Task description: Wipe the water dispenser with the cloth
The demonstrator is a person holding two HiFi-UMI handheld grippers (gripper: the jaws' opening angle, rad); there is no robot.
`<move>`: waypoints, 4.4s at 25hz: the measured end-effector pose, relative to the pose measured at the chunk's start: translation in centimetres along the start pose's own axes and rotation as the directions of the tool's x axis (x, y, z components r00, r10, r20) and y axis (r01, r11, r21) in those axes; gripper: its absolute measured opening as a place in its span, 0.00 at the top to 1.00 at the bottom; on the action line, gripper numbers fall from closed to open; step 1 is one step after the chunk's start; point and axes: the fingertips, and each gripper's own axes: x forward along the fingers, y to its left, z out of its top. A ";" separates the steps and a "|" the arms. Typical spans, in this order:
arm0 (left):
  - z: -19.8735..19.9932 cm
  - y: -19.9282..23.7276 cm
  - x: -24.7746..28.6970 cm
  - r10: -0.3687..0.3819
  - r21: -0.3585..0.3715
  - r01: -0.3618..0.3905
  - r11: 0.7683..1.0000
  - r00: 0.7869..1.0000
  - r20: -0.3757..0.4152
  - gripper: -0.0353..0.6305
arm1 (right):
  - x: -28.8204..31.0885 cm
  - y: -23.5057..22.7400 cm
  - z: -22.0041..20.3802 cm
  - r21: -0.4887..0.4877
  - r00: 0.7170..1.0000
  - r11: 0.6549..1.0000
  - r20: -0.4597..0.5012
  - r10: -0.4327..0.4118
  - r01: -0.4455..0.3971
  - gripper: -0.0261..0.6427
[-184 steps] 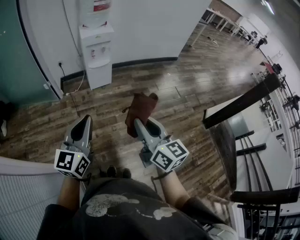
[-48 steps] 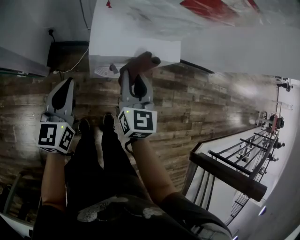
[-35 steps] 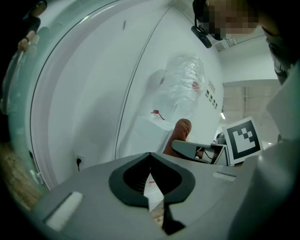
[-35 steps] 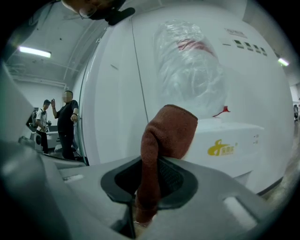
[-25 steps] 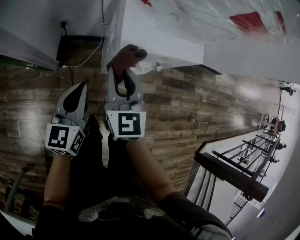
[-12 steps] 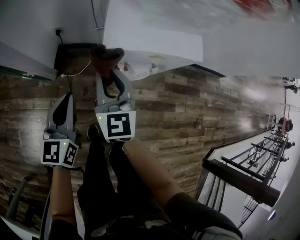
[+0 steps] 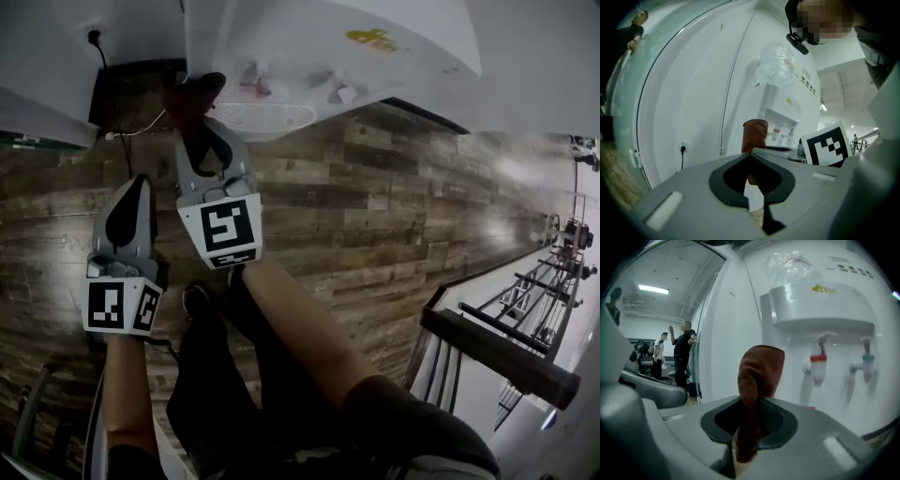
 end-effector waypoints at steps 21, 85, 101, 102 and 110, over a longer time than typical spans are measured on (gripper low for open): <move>-23.0 8.1 6.7 -0.101 0.148 0.095 0.984 0.994 0.032 0.92 | 5.4 -1.1 -30.1 -0.028 0.979 0.988 -0.147 0.144 -0.150 0.87; -25.4 -2.9 14.7 -0.406 0.274 0.366 0.889 0.908 0.103 0.92 | -4.9 -14.8 -26.5 -0.810 0.992 0.576 0.053 -0.116 0.111 0.87; -29.1 -5.8 19.7 -0.417 0.367 0.381 0.849 0.909 0.021 0.92 | -3.4 -20.8 -30.9 -0.821 0.980 0.543 0.091 -0.179 0.176 0.86; -30.4 -4.9 20.1 -0.400 0.368 0.369 0.854 0.917 0.009 0.92 | -3.1 -20.9 -32.7 -0.812 0.981 0.561 0.070 -0.182 0.162 0.86; -37.6 0.4 21.0 -0.287 0.290 0.317 0.903 0.947 -0.142 0.92 | -0.4 -21.4 -44.6 -0.789 0.967 0.614 -0.172 -0.188 -0.021 0.86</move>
